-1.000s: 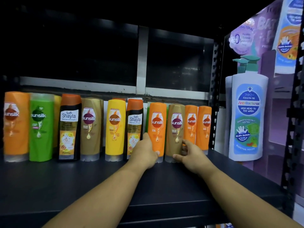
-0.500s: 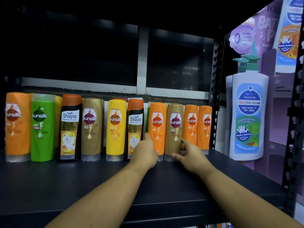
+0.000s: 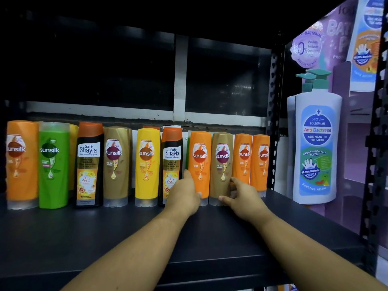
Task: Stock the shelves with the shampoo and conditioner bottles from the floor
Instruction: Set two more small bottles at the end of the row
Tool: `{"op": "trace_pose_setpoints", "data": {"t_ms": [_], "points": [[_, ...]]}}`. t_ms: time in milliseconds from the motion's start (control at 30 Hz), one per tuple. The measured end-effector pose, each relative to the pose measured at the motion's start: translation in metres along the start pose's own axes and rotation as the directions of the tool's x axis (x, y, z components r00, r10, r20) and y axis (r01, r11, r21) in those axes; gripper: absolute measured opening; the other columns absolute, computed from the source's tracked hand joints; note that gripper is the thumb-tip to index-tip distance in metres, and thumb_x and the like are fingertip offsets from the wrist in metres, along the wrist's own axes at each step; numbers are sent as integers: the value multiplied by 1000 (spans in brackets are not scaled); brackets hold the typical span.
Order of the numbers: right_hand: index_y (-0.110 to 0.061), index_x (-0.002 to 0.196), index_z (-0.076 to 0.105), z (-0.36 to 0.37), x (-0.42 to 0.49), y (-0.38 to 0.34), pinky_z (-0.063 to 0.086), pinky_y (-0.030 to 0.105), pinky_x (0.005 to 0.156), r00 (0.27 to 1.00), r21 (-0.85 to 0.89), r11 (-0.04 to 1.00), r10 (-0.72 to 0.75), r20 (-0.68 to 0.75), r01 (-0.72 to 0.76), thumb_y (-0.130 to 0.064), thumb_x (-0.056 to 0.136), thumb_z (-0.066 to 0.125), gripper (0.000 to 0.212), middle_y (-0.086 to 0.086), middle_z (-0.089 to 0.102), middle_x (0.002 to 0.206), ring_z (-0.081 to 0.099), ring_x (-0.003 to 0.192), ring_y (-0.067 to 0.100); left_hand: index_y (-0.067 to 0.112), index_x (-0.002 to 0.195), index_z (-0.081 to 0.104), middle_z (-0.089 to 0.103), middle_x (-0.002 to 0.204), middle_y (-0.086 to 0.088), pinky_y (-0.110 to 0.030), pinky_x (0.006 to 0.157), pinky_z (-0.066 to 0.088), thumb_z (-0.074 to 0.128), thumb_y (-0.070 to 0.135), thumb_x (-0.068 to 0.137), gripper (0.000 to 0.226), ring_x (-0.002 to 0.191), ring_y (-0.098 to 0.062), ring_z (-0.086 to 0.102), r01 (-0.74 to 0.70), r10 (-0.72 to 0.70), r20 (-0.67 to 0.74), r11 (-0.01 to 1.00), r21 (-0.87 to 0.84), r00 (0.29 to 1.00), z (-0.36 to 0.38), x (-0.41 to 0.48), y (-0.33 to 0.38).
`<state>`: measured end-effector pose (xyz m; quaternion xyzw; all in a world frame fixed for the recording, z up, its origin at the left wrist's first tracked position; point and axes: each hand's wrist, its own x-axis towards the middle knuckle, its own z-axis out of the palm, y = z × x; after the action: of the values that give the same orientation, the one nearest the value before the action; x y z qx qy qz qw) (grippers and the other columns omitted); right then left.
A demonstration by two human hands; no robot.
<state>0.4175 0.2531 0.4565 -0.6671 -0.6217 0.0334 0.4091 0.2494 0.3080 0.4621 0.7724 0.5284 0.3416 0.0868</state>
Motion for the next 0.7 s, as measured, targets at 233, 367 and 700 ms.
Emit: {"op": "trace_pose_setpoints", "data": {"t_ms": [233, 367, 700], "points": [[-19, 149, 40, 1, 2, 0, 47, 28, 98, 1000, 16, 1000, -3, 7, 3, -27, 93, 72, 65, 1, 53, 144, 56, 117, 14, 19, 149, 26, 52, 144, -9, -47, 104, 49, 68, 30, 97, 68, 129, -33, 56, 8, -8, 2, 1000, 11, 1000, 1, 1, 0], [-19, 149, 39, 1, 4, 1, 46, 26, 96, 1000, 6, 1000, -9, 7, 9, -28, 93, 72, 66, 1, 54, 144, 56, 118, 15, 18, 154, 20, 51, 145, -9, -47, 104, 49, 67, 29, 98, 73, 130, -33, 55, 14, -14, 3, 1000, 24, 1000, 3, 3, -1], [-19, 140, 48, 4, 9, 8, 48, 21, 83, 998, 48, 999, 20, -58, -18, -32, 89, 77, 61, -3, 61, 126, 59, 103, 10, 15, 158, 17, 54, 142, -10, -45, 101, 50, 64, 30, 99, 77, 127, -32, 57, 3, 0, -38, 997, 82, 999, 7, 7, -5]]}}
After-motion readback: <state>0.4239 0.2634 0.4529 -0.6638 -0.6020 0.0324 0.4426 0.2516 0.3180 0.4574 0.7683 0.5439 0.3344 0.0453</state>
